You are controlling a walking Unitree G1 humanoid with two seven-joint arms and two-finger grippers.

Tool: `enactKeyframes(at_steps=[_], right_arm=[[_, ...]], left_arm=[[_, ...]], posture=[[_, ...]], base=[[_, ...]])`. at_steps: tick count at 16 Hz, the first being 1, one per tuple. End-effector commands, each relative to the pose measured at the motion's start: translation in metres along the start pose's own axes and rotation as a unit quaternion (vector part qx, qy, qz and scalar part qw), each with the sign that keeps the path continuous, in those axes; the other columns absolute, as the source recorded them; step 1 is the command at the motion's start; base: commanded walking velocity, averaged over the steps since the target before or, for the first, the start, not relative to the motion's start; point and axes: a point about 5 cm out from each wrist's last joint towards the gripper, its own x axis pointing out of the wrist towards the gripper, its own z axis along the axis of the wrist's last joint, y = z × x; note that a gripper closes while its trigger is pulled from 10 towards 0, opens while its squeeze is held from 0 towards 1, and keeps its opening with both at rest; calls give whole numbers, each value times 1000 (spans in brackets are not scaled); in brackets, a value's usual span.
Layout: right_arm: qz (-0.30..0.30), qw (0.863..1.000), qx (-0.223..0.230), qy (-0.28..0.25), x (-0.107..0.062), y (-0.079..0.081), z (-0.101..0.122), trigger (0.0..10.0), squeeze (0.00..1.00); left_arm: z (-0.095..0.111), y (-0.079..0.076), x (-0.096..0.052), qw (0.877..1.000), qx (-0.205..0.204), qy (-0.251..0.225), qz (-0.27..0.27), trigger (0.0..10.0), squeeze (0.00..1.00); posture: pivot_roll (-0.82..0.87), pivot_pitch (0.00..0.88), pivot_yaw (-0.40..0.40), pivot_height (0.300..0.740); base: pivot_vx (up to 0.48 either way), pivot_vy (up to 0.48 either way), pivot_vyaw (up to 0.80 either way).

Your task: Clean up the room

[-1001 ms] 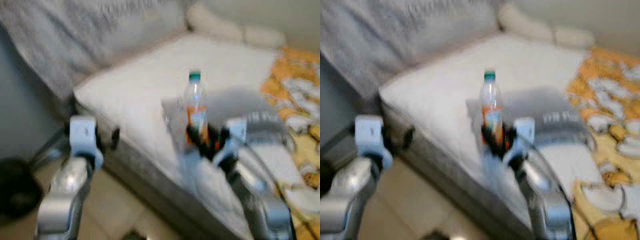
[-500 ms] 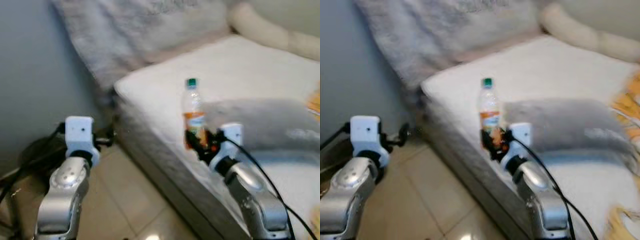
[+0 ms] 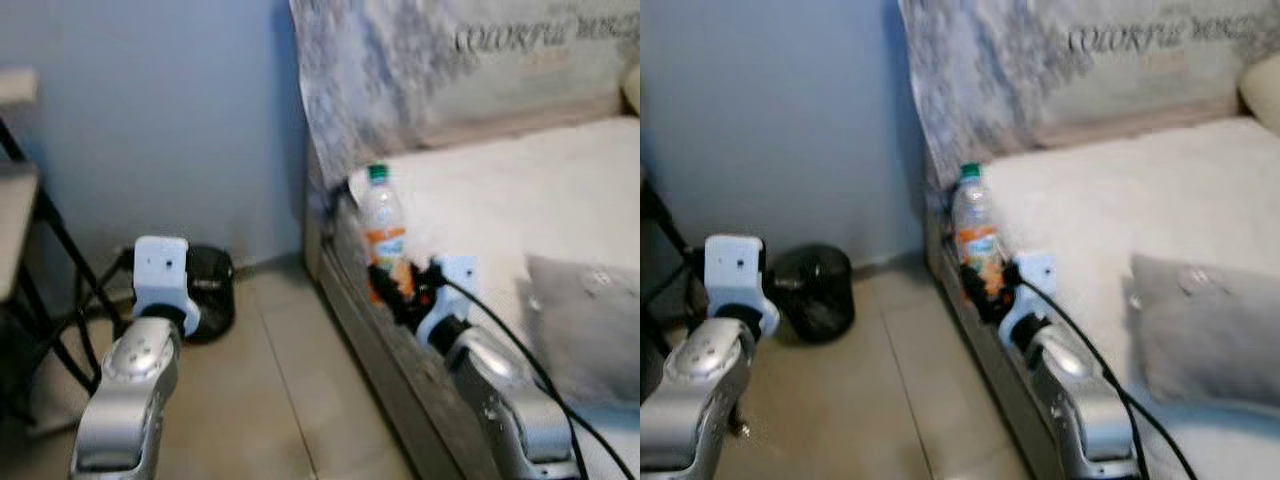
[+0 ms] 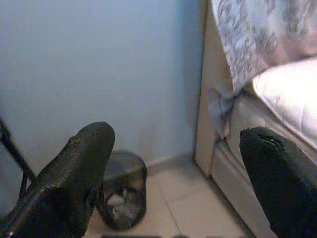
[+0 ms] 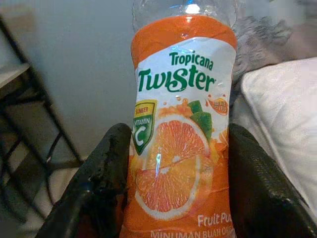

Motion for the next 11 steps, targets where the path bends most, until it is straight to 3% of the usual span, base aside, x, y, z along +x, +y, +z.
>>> enactKeyframes(at_steps=[1, 6, 11], right_arm=[[-26, 1000, -2, 1, -2, -8, -2, 10000, 0], [-81, 996, -39, -5, 0, -20, 0, 10000, 0], [-100, 995, -29, -5, -1, -25, -5, 10000, 0]], left_arm=[[2, -4, 0, 1000, 2, -5, -10, 10000, 0], [-3, -7, -3, 1000, 5, 3, -23, 10000, 0], [-7, -6, -4, 999, 10, 4, -32, 10000, 0]], posture=[[-55, 10, 0, 740], [-58, 18, 12, 740], [-56, 3, 6, 740]], base=[[390, 0, 0], [394, 0, 0], [391, 0, 0]])
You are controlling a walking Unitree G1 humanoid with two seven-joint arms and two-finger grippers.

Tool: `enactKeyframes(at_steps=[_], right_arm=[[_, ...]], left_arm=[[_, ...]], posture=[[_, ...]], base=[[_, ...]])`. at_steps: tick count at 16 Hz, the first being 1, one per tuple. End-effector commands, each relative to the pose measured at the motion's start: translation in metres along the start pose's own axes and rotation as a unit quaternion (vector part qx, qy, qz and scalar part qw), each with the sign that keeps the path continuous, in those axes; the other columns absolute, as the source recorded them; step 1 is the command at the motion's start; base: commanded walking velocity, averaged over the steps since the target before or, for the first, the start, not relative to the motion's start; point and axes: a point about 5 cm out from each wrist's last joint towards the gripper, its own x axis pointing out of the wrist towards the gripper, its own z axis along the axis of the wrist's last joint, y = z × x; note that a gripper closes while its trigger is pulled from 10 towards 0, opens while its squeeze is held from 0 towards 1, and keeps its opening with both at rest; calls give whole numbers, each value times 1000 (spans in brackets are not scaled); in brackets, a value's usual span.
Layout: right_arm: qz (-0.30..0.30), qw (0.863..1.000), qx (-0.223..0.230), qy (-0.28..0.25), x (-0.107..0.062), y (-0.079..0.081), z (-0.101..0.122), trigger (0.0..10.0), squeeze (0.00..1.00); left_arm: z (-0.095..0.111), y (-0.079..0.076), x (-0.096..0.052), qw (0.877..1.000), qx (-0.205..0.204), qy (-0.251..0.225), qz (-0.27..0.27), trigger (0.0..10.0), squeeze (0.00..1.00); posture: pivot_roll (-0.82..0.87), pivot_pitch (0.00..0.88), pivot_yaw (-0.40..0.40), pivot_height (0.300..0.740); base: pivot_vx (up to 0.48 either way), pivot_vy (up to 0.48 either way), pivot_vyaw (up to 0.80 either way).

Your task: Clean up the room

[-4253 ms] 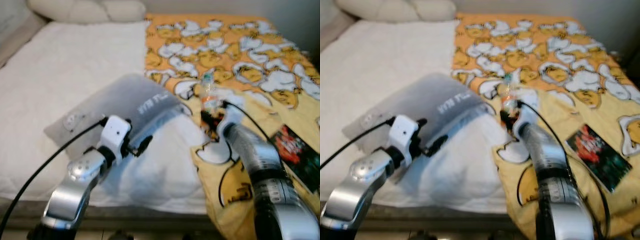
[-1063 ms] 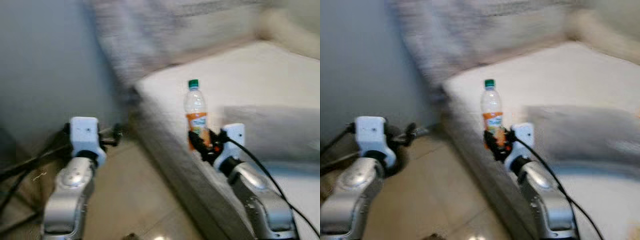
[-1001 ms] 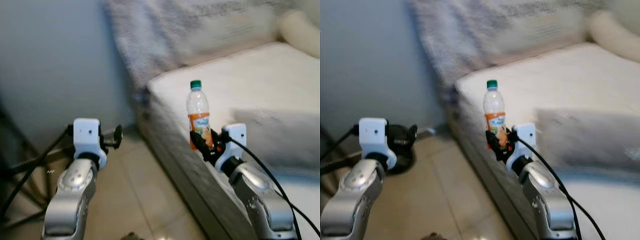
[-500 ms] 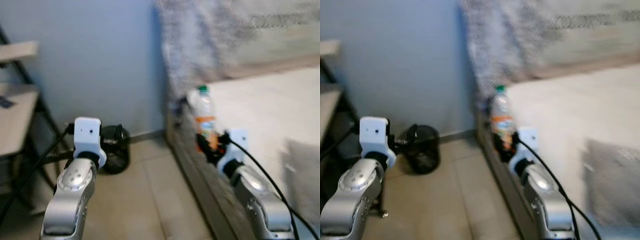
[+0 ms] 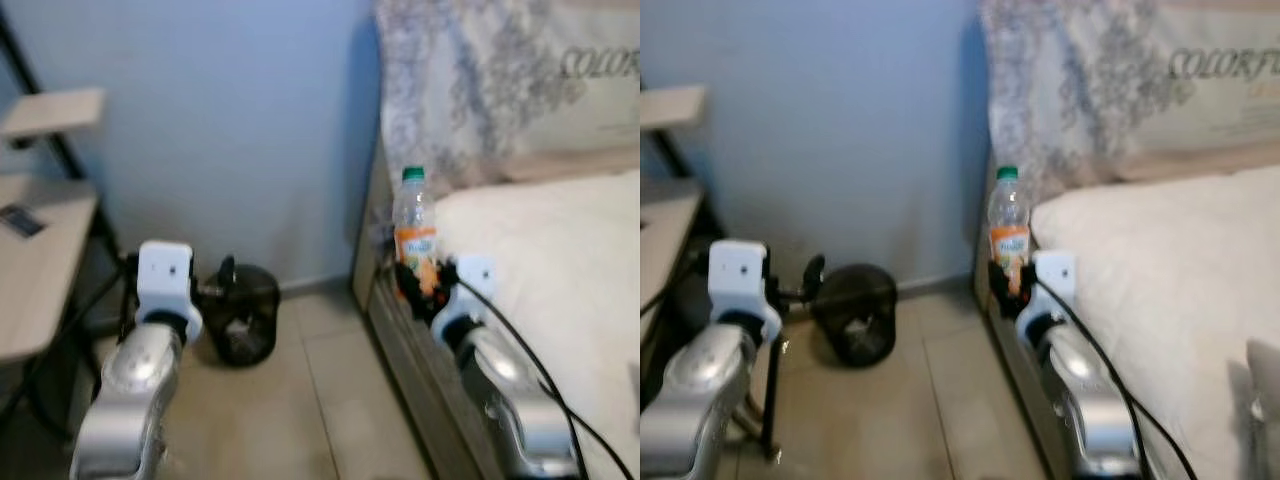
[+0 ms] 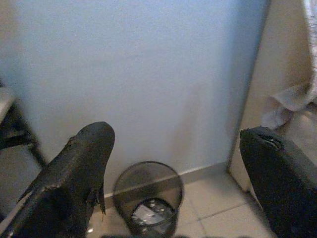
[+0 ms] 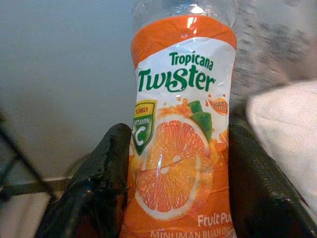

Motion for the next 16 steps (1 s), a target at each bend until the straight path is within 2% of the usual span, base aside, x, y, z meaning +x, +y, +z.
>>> enactKeyframes(at_steps=[1, 8, 11, 16], right_arm=[[-8, 1000, -2, -5, 1, -2, 1, 10000, 0], [-6, 1000, 1, -5, 5, -1, 1, 10000, 0], [19, 999, -31, 7, 4, 4, 0, 10000, 0], [75, 994, -60, 50, 5, 12, -14, 10000, 0]], left_arm=[[1, 1, -1, 1000, 9, -3, -5, 10000, 0], [1, 4, 0, 1000, 7, 0, -10, 10000, 0], [1, 5, 0, 1000, 8, 1, -12, 10000, 0], [-1, 0, -1, 1000, 12, 4, -25, 10000, 0]], posture=[[-59, 9, 11, 740], [-59, 5, 25, 740], [-58, 14, 27, 740], [-58, 9, 23, 740]], base=[[390, 0, 0], [391, 0, 0], [390, 0, 0], [388, 0, 800]])
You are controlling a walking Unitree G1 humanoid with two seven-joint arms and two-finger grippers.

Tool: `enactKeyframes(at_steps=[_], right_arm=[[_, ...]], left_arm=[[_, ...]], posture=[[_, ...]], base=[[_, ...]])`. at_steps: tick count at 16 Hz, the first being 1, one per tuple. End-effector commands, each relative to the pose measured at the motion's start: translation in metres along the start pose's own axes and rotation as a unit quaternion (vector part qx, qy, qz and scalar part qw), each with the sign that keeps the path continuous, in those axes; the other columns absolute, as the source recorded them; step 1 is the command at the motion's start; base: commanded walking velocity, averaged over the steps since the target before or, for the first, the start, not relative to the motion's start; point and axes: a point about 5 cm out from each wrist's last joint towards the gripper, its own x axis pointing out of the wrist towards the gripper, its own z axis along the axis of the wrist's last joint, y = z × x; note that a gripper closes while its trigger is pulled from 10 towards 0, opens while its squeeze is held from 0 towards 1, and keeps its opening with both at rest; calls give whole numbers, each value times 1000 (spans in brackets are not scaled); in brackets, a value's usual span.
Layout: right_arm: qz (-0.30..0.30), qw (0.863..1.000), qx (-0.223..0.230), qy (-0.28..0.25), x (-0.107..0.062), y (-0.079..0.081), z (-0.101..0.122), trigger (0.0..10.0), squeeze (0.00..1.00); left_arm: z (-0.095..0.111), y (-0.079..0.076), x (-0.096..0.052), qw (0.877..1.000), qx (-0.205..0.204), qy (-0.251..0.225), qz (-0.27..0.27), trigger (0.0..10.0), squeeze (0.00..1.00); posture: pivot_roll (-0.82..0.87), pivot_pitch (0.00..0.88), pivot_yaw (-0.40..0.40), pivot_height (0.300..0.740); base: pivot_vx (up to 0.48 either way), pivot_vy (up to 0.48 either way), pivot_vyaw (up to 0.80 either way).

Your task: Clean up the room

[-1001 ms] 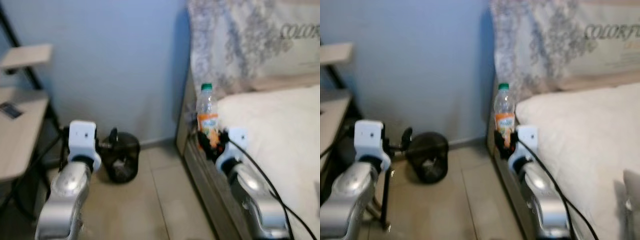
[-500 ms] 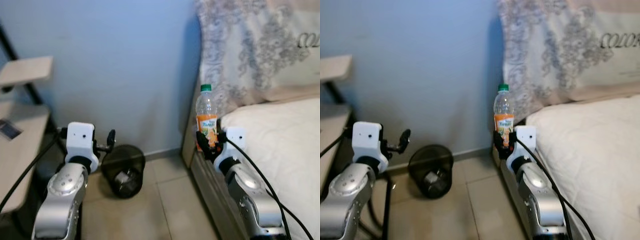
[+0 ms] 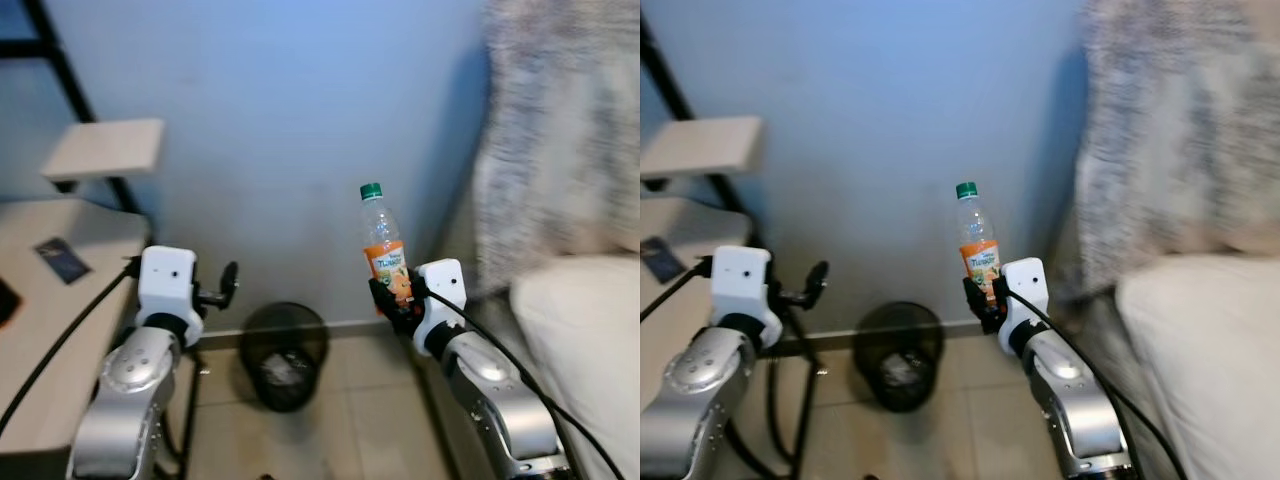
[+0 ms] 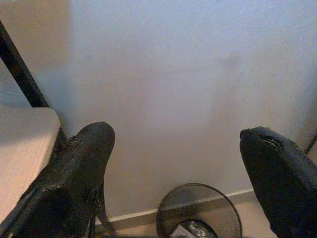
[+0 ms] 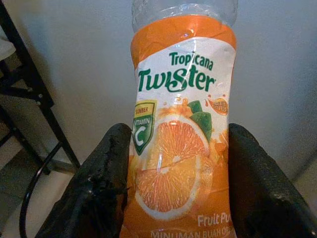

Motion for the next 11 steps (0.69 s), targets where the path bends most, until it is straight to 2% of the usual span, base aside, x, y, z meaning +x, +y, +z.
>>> enactKeyframes(at_steps=[1, 2, 4, 6, 8, 11], right_arm=[[-8, 1000, -8, 13, -1, -7, -3, 10000, 0], [-6, 1000, -17, 17, -1, -7, -4, 10000, 0], [-19, 1000, 0, 23, -1, -11, -7, 10000, 0], [-20, 999, -11, 41, -1, -14, -12, 10000, 0], [-15, 995, -42, 91, 0, -17, -25, 10000, 0], [11, 979, -74, 187, 5, -18, -46, 10000, 0]], left_arm=[[2, -5, 0, 1000, 2, -4, -11, 10000, 0], [2, -6, -1, 1000, 3, -3, -13, 10000, 0], [1, -6, -2, 1000, 4, -2, -16, 10000, 0], [1, -6, -3, 1000, 11, 0, -25, 10000, 0], [0, -8, -1, 998, 24, 6, -52, 10000, 0], [1, -16, 3, 990, 48, 15, -133, 10000, 0]], posture=[[-58, 9, 22, 740], [-57, 13, 21, 740], [-50, 16, 16, 740], [-38, 18, 3, 740], [-38, 18, -2, 740], [-40, 25, -7, 740]], base=[[386, 0, 800], [379, 0, 800], [379, 0, 0], [379, 0, 0], [362, 0, 0], [0, 0, 0]])
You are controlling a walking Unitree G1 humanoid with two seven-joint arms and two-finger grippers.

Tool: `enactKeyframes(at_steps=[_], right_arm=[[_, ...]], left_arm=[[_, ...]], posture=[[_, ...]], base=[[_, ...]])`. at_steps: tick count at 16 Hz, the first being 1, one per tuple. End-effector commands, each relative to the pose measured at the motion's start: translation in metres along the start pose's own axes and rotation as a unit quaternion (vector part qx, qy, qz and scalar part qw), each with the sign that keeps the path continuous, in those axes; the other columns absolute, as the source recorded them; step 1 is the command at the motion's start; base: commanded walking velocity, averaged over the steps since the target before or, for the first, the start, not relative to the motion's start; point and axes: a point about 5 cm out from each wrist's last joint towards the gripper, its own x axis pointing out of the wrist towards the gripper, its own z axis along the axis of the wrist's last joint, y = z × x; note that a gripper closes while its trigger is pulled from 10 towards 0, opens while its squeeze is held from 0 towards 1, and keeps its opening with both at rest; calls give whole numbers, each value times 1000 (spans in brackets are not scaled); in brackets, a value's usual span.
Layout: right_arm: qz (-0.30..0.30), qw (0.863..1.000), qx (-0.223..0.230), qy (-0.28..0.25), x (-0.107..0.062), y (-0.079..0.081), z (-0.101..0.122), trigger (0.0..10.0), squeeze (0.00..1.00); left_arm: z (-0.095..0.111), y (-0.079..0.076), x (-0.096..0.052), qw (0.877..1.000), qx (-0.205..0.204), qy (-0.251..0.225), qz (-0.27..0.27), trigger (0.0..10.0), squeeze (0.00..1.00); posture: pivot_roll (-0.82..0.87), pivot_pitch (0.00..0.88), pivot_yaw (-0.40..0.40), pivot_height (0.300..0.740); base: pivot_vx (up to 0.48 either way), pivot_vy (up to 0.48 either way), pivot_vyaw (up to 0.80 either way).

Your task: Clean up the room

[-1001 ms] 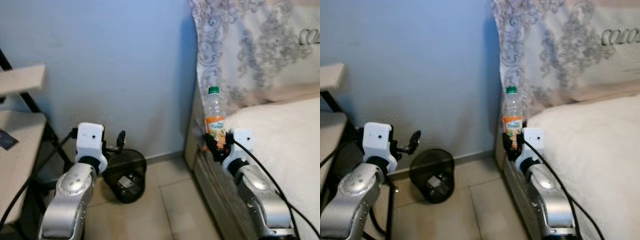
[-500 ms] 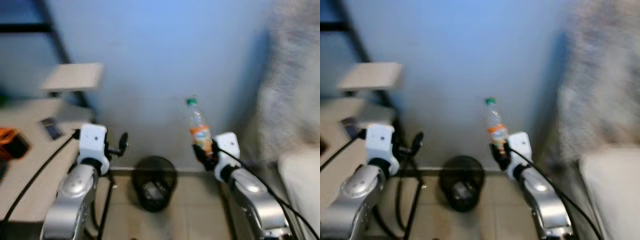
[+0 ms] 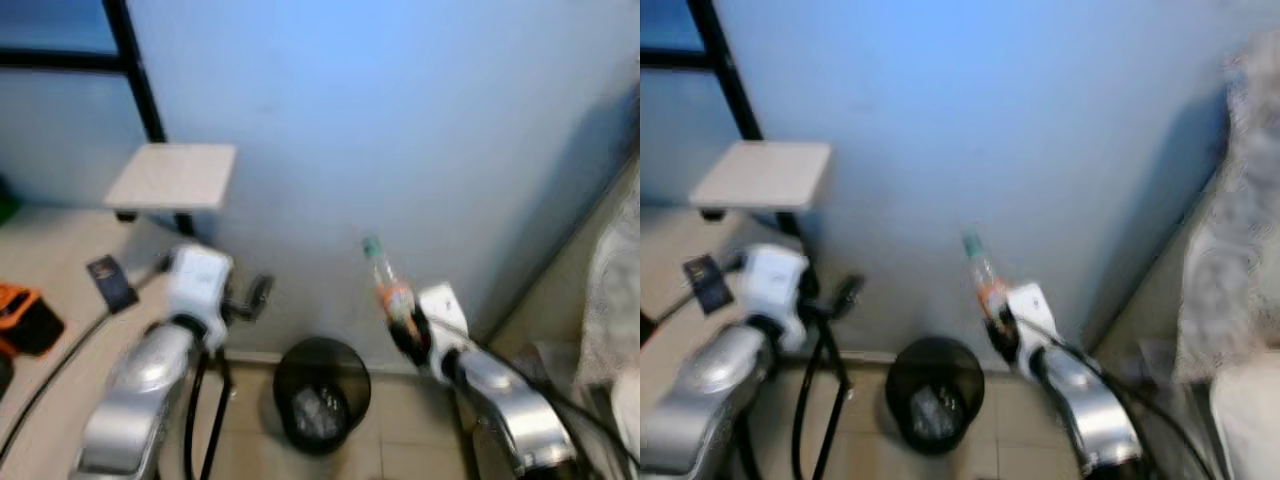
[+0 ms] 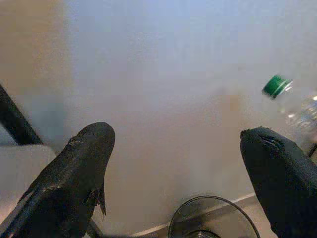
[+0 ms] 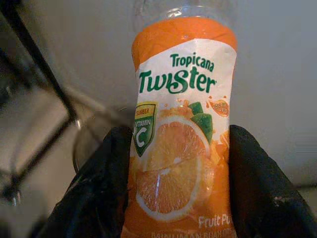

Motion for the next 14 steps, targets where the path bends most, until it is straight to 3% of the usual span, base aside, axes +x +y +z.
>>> enactKeyframes(at_steps=[1, 4, 5, 7, 9, 12, 14], right_arm=[[23, 1000, -20, 10, 8, 9, 7, 10000, 0], [45, 995, -62, 66, 28, 11, -4, 10000, 0], [54, 992, -82, 81, 36, 14, -6, 10000, 0], [61, 988, -106, 98, 53, 23, -3, 10000, 0], [55, 987, -110, 100, 61, 27, 2, 10000, 0], [38, 991, -96, 87, 69, 30, 16, 10000, 0], [10, 990, -112, 83, 71, 26, 24, 10000, 0]], left_arm=[[-2, 3, -1, 1000, 11, 12, -23, 10000, 0], [-7, -5, -4, 989, 56, 52, -129, 10000, 0], [-13, -8, -5, 979, 87, 78, -168, 10000, 0], [-16, -12, -3, 964, 84, 107, -229, 10000, 0], [-17, -16, -4, 953, 87, 121, -266, 10000, 0], [-17, -17, -3, 947, 87, 133, -279, 10000, 0], [-15, -19, -2, 944, 86, 133, -288, 10000, 0]], posture=[[-40, 33, -7, 740], [-43, 46, -5, 740], [-41, 52, -6, 740], [-43, 63, -3, 740], [-34, 69, -10, 740], [-21, 75, -21, 740], [-17, 77, -26, 740]], base=[[0, 0, 0], [0, 0, 0], [0, 0, 0], [0, 0, 0], [0, 0, 0], [0, 0, 0], [0, 0, 0]])
